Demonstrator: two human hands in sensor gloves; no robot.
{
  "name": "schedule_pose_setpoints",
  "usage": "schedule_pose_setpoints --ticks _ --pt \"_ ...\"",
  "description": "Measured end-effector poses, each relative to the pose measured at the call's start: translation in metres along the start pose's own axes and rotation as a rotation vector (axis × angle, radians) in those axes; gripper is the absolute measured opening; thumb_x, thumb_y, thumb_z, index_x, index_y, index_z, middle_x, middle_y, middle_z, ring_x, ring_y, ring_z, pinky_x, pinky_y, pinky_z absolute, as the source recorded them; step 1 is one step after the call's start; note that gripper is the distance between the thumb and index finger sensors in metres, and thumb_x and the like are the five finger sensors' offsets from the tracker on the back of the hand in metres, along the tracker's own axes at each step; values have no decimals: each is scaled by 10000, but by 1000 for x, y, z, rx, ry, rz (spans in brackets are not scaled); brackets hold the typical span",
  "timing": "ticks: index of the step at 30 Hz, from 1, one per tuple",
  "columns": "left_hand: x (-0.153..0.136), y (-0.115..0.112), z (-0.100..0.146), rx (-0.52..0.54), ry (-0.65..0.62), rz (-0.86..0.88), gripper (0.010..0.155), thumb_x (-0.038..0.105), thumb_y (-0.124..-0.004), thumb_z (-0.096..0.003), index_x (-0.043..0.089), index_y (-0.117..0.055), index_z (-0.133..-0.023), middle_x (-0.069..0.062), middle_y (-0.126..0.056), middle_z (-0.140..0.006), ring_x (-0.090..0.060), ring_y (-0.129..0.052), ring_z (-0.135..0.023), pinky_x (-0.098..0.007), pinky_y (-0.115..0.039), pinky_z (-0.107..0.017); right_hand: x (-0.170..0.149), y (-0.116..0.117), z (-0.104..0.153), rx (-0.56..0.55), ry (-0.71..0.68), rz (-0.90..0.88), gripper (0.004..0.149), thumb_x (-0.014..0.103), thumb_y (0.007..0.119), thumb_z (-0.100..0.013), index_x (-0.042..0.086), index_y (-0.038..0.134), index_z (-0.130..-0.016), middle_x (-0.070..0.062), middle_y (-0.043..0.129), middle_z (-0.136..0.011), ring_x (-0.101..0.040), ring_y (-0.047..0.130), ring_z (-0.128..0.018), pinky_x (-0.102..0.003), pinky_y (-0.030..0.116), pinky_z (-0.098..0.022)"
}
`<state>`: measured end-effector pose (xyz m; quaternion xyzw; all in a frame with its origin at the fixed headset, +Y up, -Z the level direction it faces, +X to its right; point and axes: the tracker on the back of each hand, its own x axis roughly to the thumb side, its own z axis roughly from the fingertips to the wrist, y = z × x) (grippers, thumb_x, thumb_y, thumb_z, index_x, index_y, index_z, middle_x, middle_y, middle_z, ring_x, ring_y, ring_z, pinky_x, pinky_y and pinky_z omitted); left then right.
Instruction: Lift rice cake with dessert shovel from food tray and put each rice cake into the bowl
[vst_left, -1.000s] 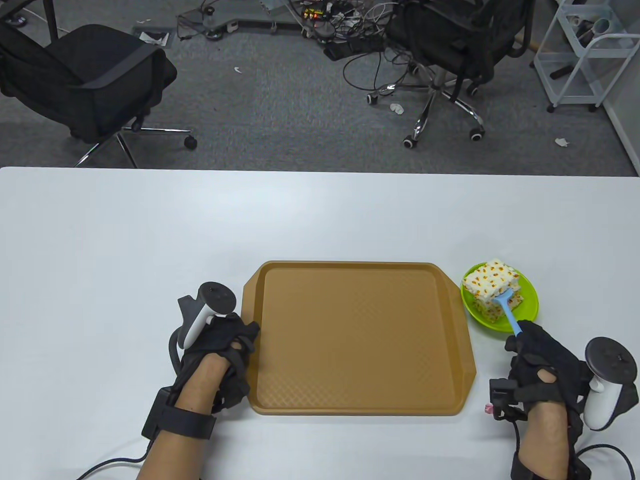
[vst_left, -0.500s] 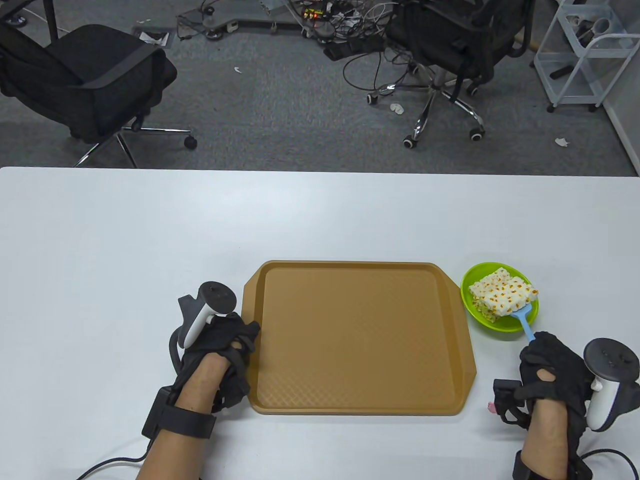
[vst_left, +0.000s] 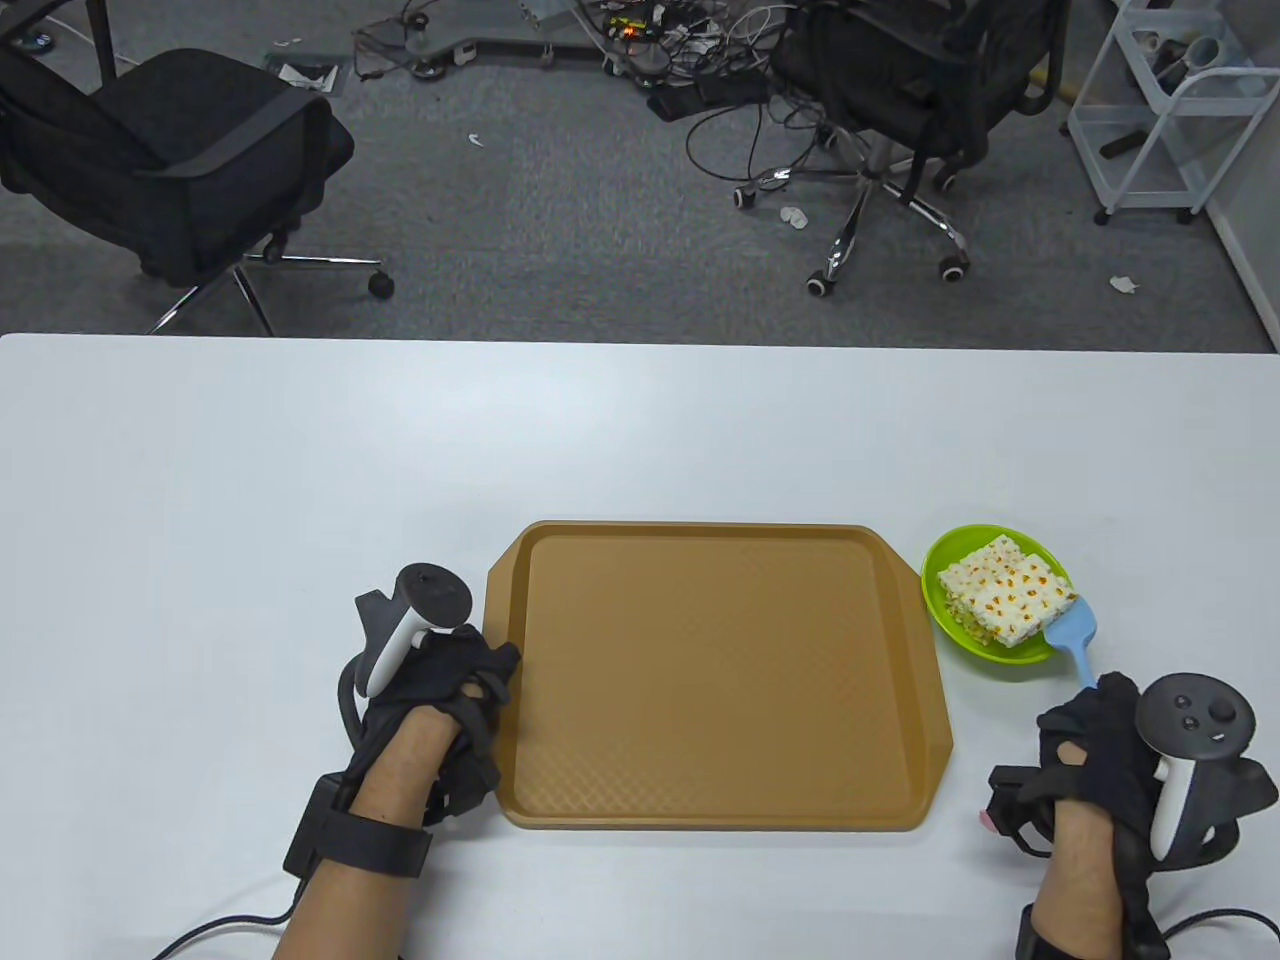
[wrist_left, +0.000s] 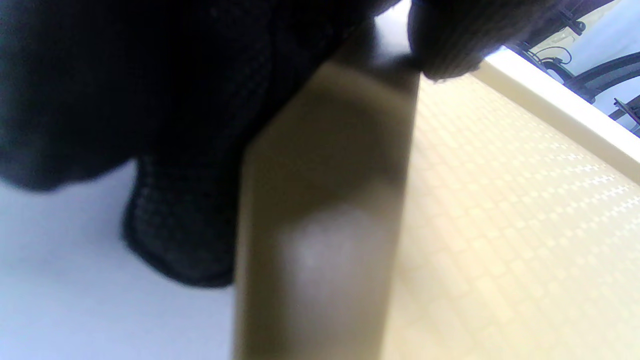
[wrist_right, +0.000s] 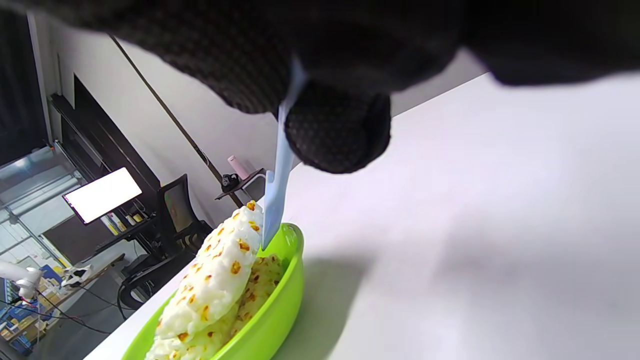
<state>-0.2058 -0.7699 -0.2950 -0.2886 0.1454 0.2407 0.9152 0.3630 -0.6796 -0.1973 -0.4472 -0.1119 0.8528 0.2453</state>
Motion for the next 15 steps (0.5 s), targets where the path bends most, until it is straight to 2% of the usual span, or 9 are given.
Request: schedule_pose_setpoints --ticks 7,11,13,15 --pt "0 0 0 0 0 1 702 501 -731 -500 41 -514 -984 -149 -1022 -550 -290 -1143 -282 -424 -951 -135 5 3 4 -48 -1 101 495 284 797 -371 130 832 -841 -132 980 -613 -95 921 -113 -369 897 -121" --pt "0 0 0 0 0 1 702 501 -731 -499 41 -514 -984 -149 -1022 -551 -290 -1143 -282 -424 -951 -134 12 -3 15 -223 -25 156 507 277 805 -372 158 810 -865 -130 957 -667 -116 934 -174 -395 897 -176" --pt "0 0 0 -1 0 1 703 501 -731 -500 41 -513 -984 -149 -1022 -550 -292 -1143 -283 -424 -951 -135 17 -5 22 -272 -74 127 535 259 800 -372 190 769 -901 -134 911 -741 -136 942 -272 -428 891 -255" --pt "0 0 0 -1 0 0 703 501 -731 -500 41 -513 -985 -149 -1022 -550 -291 -1143 -282 -424 -951 -135 24 -2 32 -228 -190 14 579 224 801 -363 246 716 -936 -136 824 -854 -167 936 -433 -482 865 -384"
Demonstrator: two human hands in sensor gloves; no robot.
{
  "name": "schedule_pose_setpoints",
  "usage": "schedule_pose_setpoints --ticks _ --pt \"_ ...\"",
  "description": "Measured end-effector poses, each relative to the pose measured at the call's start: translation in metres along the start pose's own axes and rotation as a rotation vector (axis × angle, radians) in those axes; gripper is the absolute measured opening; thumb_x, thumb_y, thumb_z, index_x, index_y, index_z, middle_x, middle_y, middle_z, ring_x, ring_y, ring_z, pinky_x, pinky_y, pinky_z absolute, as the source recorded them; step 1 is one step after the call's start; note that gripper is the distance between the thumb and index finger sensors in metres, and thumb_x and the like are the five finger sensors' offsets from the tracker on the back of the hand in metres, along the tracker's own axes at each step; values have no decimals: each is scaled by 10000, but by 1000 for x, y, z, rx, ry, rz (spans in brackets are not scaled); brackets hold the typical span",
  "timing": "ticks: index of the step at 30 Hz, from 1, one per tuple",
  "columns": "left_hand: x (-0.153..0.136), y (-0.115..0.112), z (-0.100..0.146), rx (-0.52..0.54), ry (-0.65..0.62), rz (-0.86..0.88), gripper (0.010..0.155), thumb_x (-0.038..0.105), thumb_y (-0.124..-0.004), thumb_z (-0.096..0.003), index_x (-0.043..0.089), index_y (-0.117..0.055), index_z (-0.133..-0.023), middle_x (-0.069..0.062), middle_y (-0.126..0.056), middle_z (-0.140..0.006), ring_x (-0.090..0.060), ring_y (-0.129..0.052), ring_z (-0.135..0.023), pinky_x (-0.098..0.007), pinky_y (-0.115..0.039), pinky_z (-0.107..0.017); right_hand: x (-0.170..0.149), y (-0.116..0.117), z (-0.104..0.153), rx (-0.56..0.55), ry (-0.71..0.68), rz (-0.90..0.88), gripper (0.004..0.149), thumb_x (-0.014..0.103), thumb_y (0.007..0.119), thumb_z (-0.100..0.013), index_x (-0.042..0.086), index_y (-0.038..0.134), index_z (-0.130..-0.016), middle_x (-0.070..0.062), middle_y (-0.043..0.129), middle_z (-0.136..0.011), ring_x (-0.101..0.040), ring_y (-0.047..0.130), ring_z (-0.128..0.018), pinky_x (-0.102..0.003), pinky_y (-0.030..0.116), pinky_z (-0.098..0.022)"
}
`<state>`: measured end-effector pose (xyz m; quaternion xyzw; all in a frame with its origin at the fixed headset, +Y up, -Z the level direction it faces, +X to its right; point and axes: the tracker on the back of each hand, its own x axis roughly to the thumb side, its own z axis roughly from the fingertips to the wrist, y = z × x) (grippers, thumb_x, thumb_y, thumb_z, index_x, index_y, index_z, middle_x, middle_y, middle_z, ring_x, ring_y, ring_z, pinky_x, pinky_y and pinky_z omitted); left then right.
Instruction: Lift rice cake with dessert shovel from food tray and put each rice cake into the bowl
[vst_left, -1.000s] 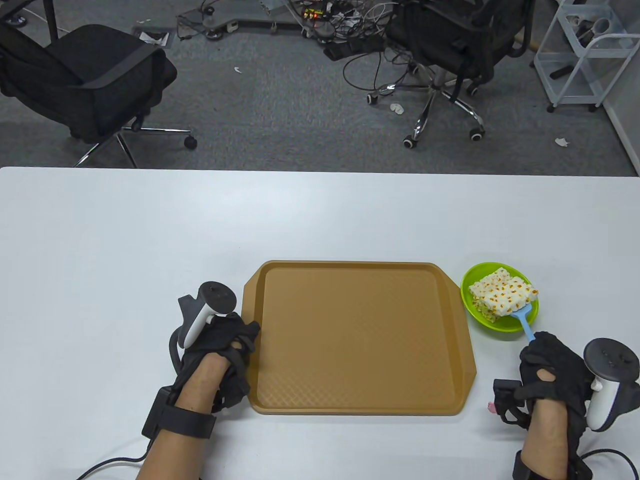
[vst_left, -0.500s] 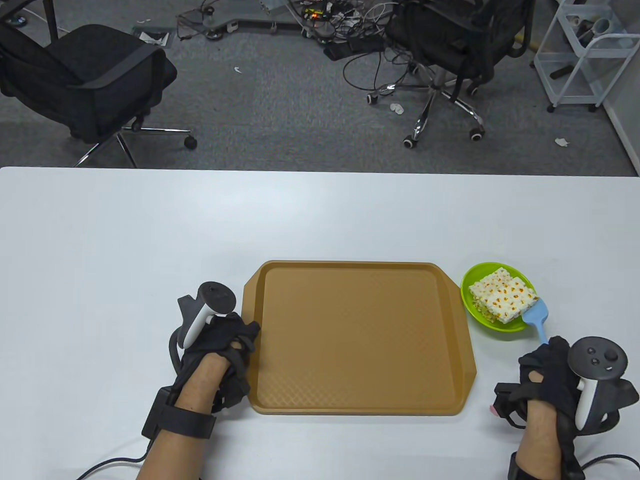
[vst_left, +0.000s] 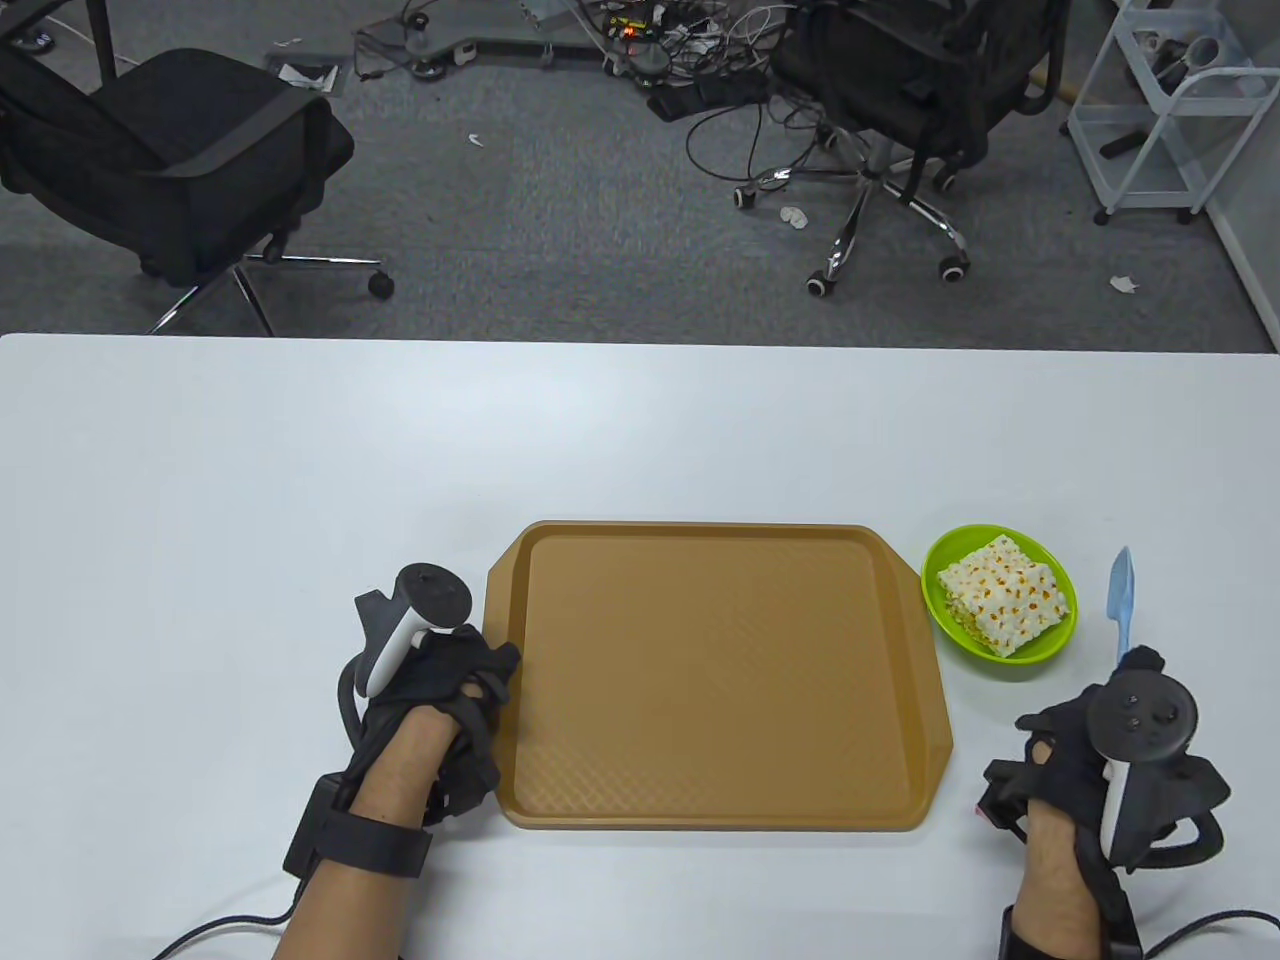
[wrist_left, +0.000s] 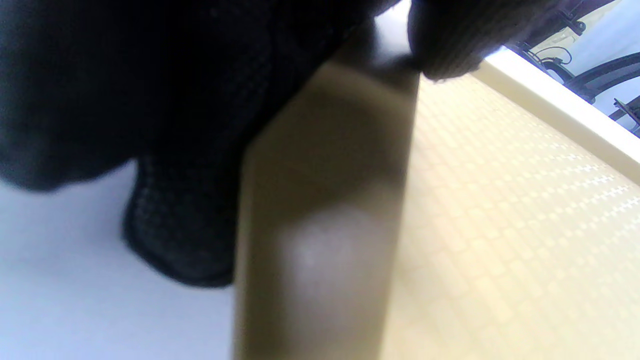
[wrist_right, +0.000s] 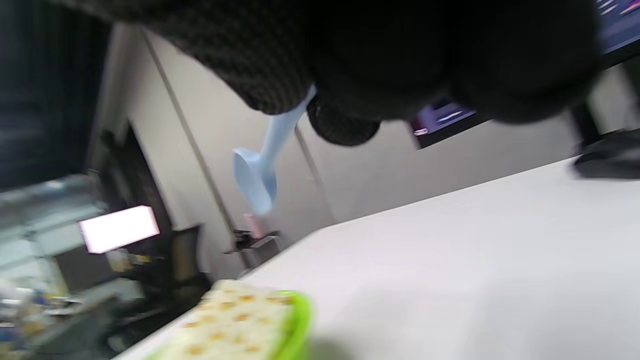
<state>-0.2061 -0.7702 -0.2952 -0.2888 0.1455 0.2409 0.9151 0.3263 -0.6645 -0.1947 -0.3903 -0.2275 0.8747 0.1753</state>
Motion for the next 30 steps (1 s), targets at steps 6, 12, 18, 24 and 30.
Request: schedule_pose_setpoints --ticks 6,12,18,24,30 --pt "0 0 0 1 1 -2 701 500 -730 -500 41 -514 -984 -148 -1022 -550 -291 -1143 -281 -425 -951 -135 47 27 50 333 -329 -225 555 183 805 -361 281 760 -905 -122 765 -911 -208 901 -546 -508 820 -477" --pt "0 0 0 -5 -1 6 701 500 -731 -500 42 -512 -984 -150 -1021 -553 -293 -1143 -285 -426 -951 -136 75 52 113 612 -467 -69 540 225 791 -361 223 771 -901 -172 933 -758 -166 1034 -374 -421 950 -322" --pt "-1 0 0 -11 -2 10 701 498 -732 -500 40 -511 -984 -152 -1022 -555 -295 -1144 -288 -428 -950 -138 83 69 148 865 -578 138 546 318 797 -379 155 750 -898 -189 1011 -603 -157 1068 -192 -389 972 -181" --pt "0 1 -1 -7 1 4 701 498 -733 -500 39 -514 -983 -152 -1024 -553 -297 -1144 -287 -428 -950 -138 90 79 176 919 -707 236 604 352 890 -351 92 719 -869 -171 1074 -504 -153 1124 -117 -362 1007 -133" --pt "0 0 0 0 3 -2 702 501 -732 -499 41 -517 -984 -147 -1025 -551 -290 -1145 -285 -424 -951 -136 90 92 192 942 -756 340 622 368 886 -348 82 689 -864 -166 1081 -474 -134 1113 -78 -352 999 -116"
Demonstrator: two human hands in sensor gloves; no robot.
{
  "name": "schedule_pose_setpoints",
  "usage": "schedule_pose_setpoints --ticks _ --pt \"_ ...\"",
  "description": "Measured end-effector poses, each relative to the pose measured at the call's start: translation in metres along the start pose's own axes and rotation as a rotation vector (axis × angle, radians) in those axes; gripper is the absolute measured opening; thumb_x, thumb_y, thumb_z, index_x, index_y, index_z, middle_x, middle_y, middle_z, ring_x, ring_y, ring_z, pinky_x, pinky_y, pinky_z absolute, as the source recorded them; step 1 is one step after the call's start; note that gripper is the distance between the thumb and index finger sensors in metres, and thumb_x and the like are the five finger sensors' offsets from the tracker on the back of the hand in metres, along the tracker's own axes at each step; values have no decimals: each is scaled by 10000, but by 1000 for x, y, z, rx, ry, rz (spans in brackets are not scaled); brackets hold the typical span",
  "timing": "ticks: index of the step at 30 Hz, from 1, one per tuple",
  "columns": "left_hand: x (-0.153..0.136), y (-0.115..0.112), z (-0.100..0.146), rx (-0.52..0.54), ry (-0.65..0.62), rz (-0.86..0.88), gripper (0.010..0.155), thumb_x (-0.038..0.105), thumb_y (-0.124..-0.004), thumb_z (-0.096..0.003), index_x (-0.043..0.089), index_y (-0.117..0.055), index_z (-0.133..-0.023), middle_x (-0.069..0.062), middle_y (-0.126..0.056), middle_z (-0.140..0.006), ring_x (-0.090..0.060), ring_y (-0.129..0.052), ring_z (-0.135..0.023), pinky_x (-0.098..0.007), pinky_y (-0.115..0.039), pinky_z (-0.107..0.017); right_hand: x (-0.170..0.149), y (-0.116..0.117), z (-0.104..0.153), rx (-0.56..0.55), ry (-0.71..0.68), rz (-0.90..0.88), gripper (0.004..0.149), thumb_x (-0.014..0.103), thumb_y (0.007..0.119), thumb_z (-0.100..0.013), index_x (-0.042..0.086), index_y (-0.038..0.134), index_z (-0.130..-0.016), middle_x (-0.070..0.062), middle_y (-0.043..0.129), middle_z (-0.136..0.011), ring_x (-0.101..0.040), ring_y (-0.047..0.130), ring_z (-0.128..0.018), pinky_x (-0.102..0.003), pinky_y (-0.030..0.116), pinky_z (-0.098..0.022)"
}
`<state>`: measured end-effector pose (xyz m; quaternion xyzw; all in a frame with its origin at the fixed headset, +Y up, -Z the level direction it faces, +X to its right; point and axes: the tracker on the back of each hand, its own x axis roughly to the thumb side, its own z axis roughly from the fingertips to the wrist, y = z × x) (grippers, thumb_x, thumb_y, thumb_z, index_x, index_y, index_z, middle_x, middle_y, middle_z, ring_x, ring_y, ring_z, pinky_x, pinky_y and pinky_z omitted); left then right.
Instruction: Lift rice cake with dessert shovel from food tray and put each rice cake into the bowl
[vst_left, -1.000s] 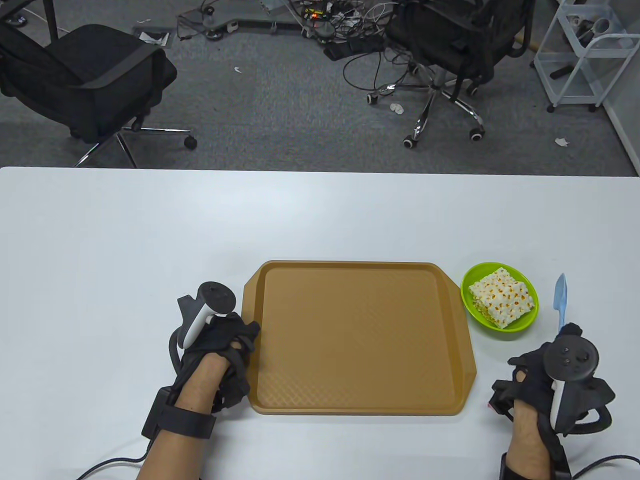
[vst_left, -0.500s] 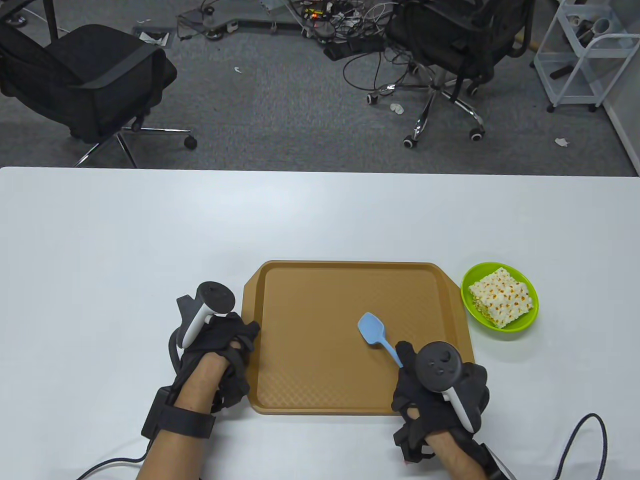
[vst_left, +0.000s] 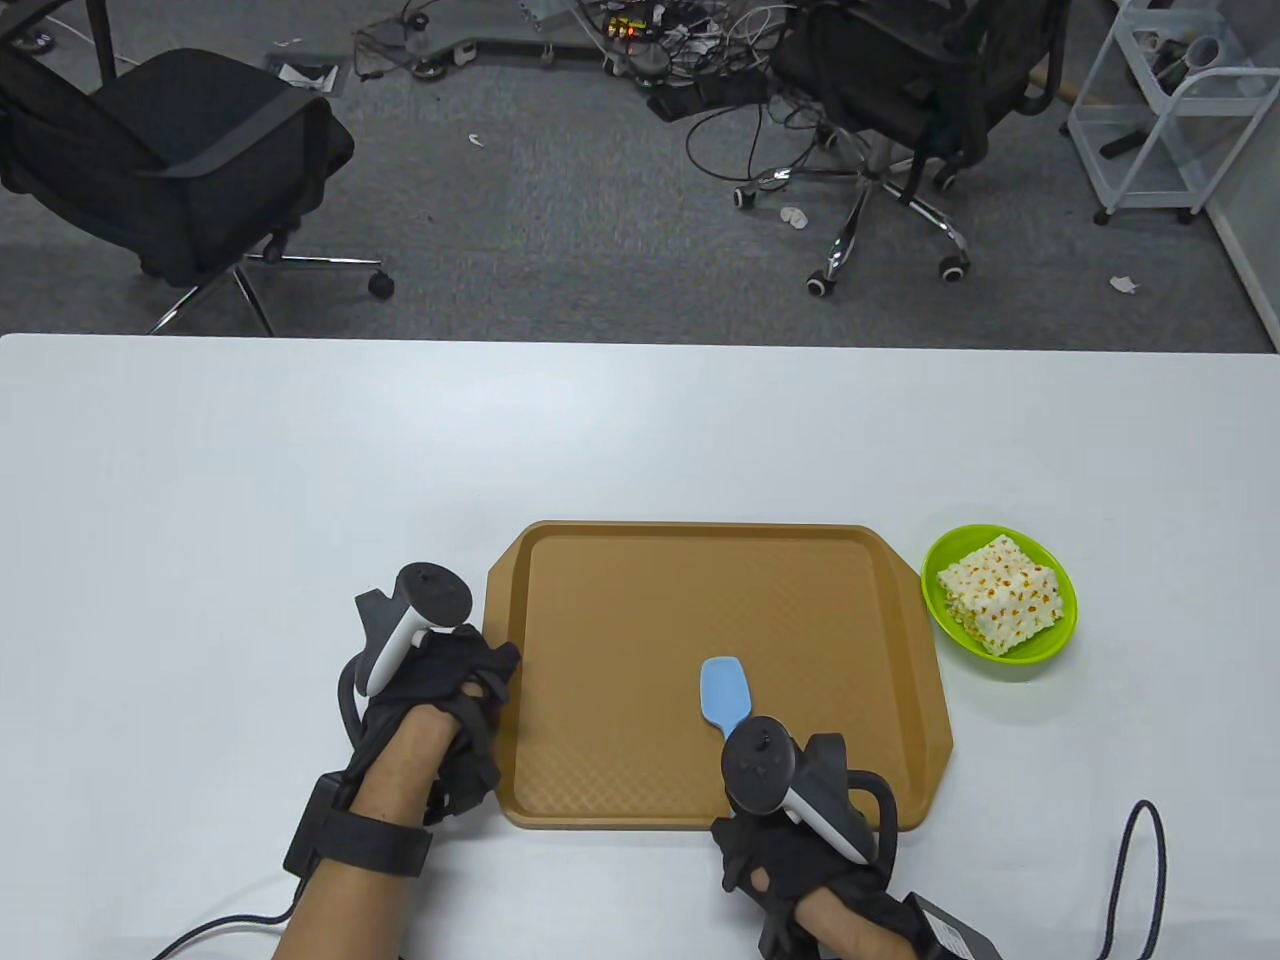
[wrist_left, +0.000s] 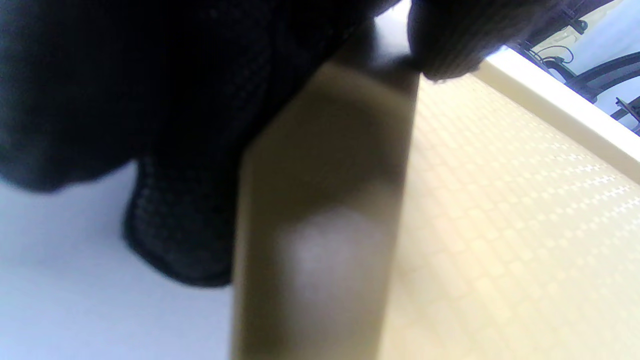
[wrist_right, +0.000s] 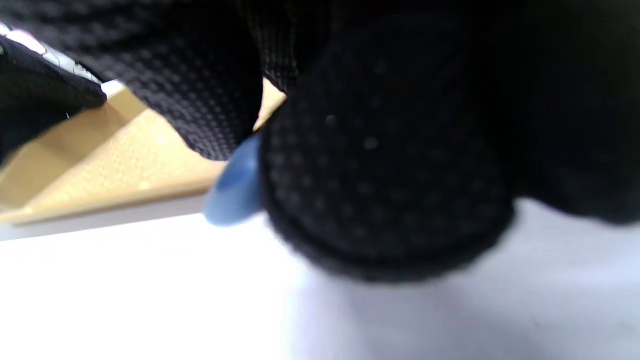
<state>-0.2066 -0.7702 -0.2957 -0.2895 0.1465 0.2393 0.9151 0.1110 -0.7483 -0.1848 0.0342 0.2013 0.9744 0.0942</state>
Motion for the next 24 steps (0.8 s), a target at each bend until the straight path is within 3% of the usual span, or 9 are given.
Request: schedule_pose_setpoints --ticks 6,9,12,15,18,20,21,24 --pt "0 0 0 5 2 -1 701 505 -731 -499 47 -520 -986 -143 -1025 -553 -286 -1145 -286 -420 -952 -137 -2 -1 0 26 12 -9 606 373 844 -365 99 667 -875 -151 1071 -465 -152 1099 -96 -378 980 -138" --pt "-2 1 2 7 12 11 698 509 -733 -499 64 -528 -996 -143 -1023 -568 -288 -1146 -298 -416 -956 -142 -19 -15 -2 46 4 -129 629 430 813 -372 129 683 -909 -115 1054 -521 -129 1098 -153 -372 984 -190" --pt "-6 11 9 89 48 -8 694 520 -728 -494 67 -574 -996 -186 -1011 -625 -331 -1139 -346 -442 -953 -174 -54 -45 -2 -118 29 -426 654 427 810 -371 109 664 -923 -119 1035 -554 -141 1090 -187 -390 976 -211" --pt "-7 25 23 221 15 17 717 546 -722 -484 90 -553 -1011 -225 -967 -763 -407 -1085 -537 -506 -926 -297 -82 -64 -3 -289 53 -580 694 438 804 -371 121 608 -956 -142 986 -652 -203 1079 -290 -447 938 -285" --pt "-1 39 42 421 -63 42 777 588 -748 -452 138 -510 -1040 -234 -816 -966 -510 -876 -835 -616 -809 -492 -96 -70 -7 -502 66 -431 723 473 798 -358 150 591 -971 -135 947 -743 -251 1069 -433 -517 893 -386" --pt "6 42 50 442 -134 -20 829 633 -743 -433 210 -427 -1072 -186 -548 -1138 -513 -515 -1042 -678 -549 -685 -96 -71 -10 -573 49 -274 750 502 806 -343 178 585 -982 -115 912 -812 -269 1041 -544 -564 850 -462" --pt "9 40 55 448 -179 -72 848 665 -731 -422 242 -398 -1079 -147 -459 -1177 -495 -384 -1078 -688 -441 -724 -95 -70 -12 -585 50 -168 764 519 802 -339 193 575 -991 -110 875 -865 -294 1005 -630 -598 804 -517" --pt "10 28 64 446 -273 -214 917 734 -725 -387 287 -339 -1089 -91 -330 -1219 -466 -237 -1109 -722 -288 -739 -91 -65 -18 -514 22 41 827 589 765 -331 246 489 -1031 -104 686 -1037 -407 733 -934 -700 584 -652"
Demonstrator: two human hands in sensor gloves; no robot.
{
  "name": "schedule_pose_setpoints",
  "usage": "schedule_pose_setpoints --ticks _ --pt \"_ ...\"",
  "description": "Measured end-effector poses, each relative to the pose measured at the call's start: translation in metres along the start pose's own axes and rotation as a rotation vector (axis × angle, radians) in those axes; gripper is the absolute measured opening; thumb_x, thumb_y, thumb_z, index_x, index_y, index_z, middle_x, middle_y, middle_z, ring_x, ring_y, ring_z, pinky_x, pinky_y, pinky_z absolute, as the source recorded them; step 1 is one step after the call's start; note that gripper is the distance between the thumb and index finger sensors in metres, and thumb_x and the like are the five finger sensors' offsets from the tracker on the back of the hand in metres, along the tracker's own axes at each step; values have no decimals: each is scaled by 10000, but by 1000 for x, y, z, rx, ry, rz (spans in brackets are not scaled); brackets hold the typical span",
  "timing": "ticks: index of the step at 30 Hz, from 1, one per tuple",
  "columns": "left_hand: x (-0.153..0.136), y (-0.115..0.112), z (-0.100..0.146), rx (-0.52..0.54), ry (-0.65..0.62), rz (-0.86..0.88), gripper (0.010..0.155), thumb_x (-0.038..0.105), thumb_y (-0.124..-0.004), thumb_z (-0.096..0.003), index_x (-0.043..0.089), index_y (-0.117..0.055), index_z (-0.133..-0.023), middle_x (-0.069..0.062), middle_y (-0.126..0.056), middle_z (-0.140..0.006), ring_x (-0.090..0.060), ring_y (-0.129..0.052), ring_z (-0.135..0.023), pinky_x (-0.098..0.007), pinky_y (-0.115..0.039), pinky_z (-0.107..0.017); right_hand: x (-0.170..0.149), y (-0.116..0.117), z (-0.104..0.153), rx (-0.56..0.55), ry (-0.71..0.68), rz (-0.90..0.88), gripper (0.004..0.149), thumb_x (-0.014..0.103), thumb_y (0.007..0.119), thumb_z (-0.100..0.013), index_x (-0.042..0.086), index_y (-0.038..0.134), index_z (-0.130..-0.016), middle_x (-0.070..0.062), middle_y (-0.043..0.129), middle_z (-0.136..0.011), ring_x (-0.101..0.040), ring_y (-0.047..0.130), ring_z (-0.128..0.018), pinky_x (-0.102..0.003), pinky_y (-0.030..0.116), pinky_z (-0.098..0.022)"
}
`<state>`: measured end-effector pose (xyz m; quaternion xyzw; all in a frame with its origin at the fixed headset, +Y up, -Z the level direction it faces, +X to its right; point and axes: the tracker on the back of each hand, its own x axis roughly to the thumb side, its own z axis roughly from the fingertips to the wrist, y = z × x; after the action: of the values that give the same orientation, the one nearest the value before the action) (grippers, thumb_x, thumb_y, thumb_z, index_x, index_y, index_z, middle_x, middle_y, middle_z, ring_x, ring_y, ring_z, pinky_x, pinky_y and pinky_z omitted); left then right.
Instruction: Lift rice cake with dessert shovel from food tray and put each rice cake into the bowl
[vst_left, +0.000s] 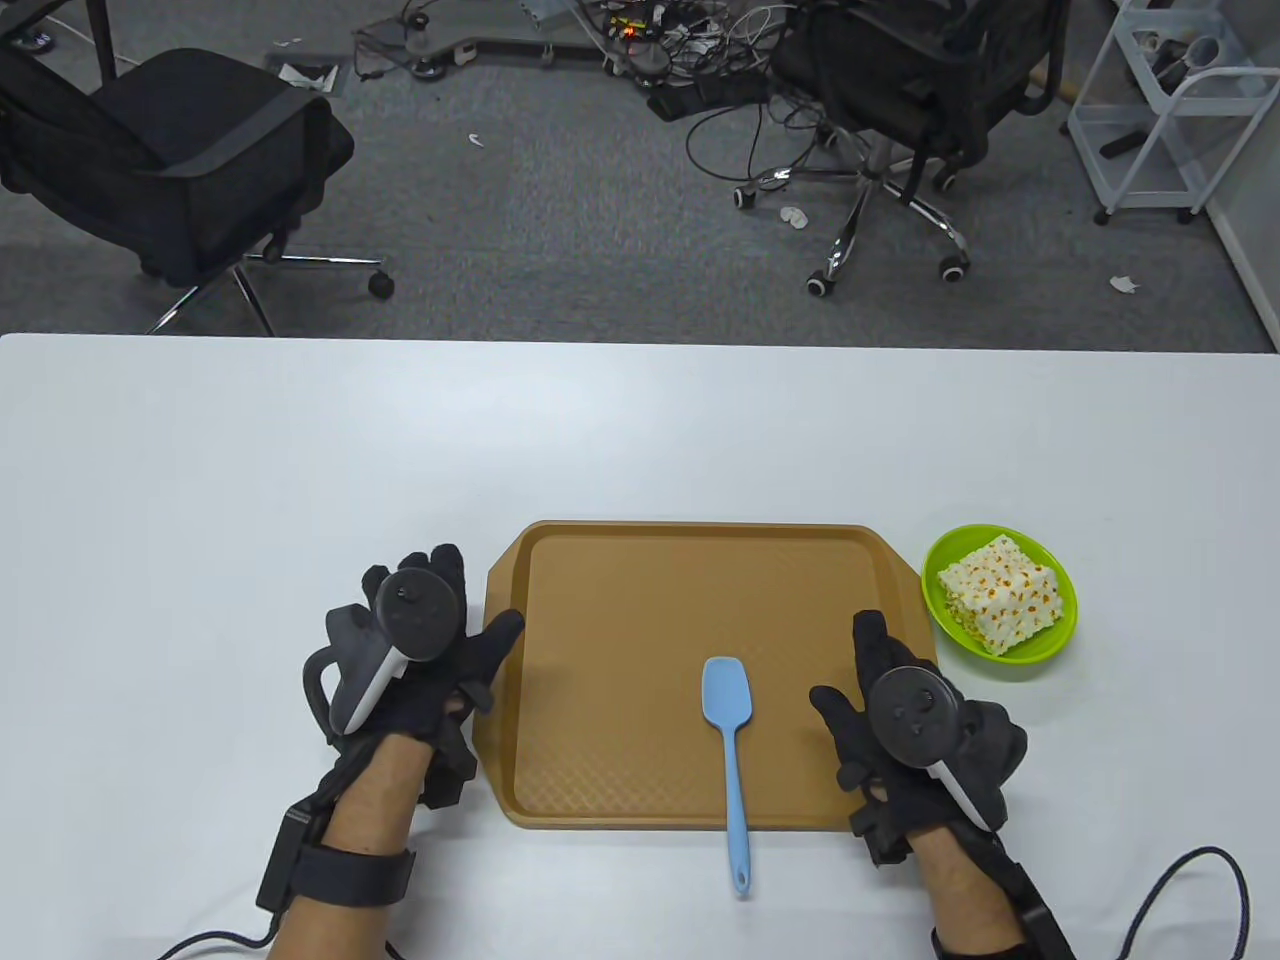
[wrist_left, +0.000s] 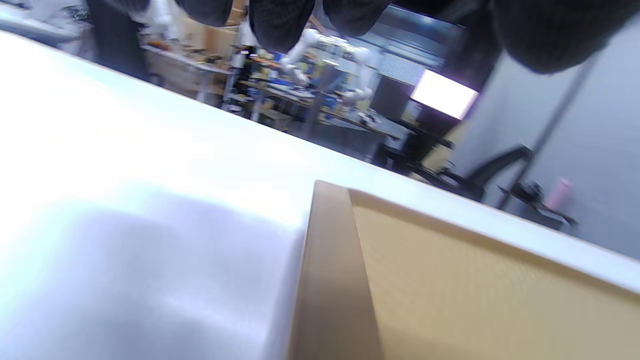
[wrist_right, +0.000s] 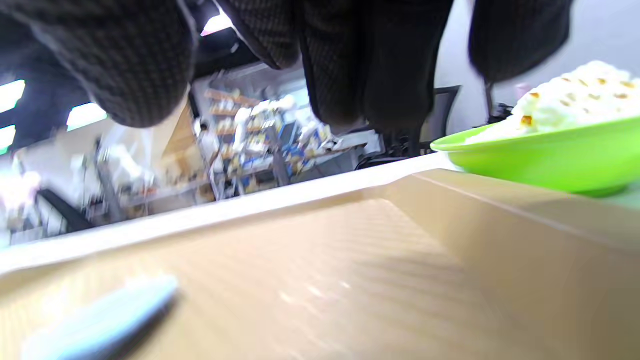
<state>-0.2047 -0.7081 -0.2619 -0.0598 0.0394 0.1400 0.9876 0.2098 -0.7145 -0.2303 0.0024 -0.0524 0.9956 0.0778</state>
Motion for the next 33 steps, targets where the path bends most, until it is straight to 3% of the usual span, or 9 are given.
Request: schedule_pose_setpoints --ticks 2,4,6,8,13,33 --pt "-3 -7 3 -46 -33 -85 941 779 -701 -380 306 -314 -1095 -72 -293 -1231 -443 -210 -1120 -722 -285 -742 2 7 -1 115 -9 28 935 667 742 -300 253 382 -1057 -148 439 -1131 -511 464 -1030 -768 443 -651" --pt "-9 -17 4 -75 -27 -128 957 797 -684 -376 306 -288 -1096 -66 -254 -1233 -440 -175 -1116 -720 -266 -742 4 18 -3 318 -20 15 1039 705 744 -273 238 260 -1065 -180 128 -1125 -558 135 -1002 -788 263 -608" --pt "-17 -31 3 -82 -22 -85 965 801 -683 -368 305 -284 -1093 -59 -240 -1231 -438 -157 -1111 -718 -246 -740 6 27 -2 440 -11 48 1071 709 754 -261 232 228 -1063 -180 94 -1118 -564 95 -991 -792 246 -596" --pt "-20 -37 1 -156 -23 -52 967 800 -681 -370 299 -280 -1094 -74 -222 -1225 -457 -142 -1095 -718 -226 -729 10 28 -2 409 -39 46 1064 705 755 -263 234 231 -1061 -170 104 -1120 -560 104 -994 -791 249 -595" --pt "-22 -33 3 -90 -34 -33 957 790 -692 -369 297 -308 -1094 -75 -247 -1226 -458 -163 -1101 -717 -237 -735 15 27 1 417 -49 53 1057 698 754 -270 224 239 -1062 -177 125 -1122 -561 129 -998 -787 261 -600" --pt "-18 -38 4 -109 -51 -33 943 780 -691 -371 270 -358 -1091 -113 -326 -1216 -466 -222 -1098 -708 -279 -735 13 26 2 484 -24 31 1056 699 742 -278 195 244 -1062 -208 164 -1119 -562 167 -1000 -780 279 -612"
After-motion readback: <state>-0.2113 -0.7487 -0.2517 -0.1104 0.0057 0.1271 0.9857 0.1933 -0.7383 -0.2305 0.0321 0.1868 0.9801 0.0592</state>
